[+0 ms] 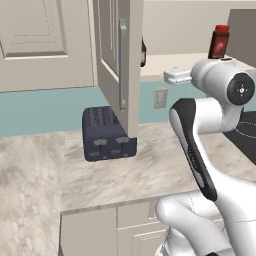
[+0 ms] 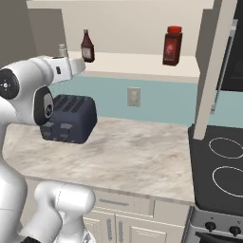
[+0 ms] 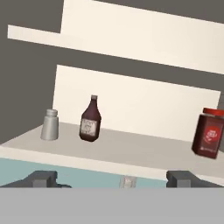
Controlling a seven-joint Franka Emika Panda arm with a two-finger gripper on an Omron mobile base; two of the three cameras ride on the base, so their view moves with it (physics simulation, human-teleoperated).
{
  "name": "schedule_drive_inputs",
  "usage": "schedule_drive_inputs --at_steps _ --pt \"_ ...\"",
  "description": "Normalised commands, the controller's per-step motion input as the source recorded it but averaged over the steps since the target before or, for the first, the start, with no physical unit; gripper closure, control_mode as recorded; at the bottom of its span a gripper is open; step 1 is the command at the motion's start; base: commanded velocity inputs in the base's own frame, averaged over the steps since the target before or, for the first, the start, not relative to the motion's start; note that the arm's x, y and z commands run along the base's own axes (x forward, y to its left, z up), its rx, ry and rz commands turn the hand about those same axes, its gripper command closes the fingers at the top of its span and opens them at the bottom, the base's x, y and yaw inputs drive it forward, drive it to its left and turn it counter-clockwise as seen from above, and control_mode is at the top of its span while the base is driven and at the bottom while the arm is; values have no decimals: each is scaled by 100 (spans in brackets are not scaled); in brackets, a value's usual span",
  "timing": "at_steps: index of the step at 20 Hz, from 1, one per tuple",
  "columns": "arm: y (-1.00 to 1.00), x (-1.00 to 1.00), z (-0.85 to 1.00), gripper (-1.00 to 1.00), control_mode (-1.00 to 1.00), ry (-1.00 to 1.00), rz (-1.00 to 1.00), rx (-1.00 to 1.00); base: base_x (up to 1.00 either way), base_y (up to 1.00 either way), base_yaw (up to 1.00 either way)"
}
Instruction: Collect the paprika, ketchup, and shaker from the cabinet and place them next to the stove.
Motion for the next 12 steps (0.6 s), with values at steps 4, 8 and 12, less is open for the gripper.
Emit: schedule_drive_inputs --at_steps 4,8,12 --pt "-8 0 50 -100 -100 -5 -1 0 0 0 0" --pt "-13 0 41 -100 -100 -3 0 0 0 0 0" --pt "-2 13 11 -100 -100 0 0 0 0 0 0"
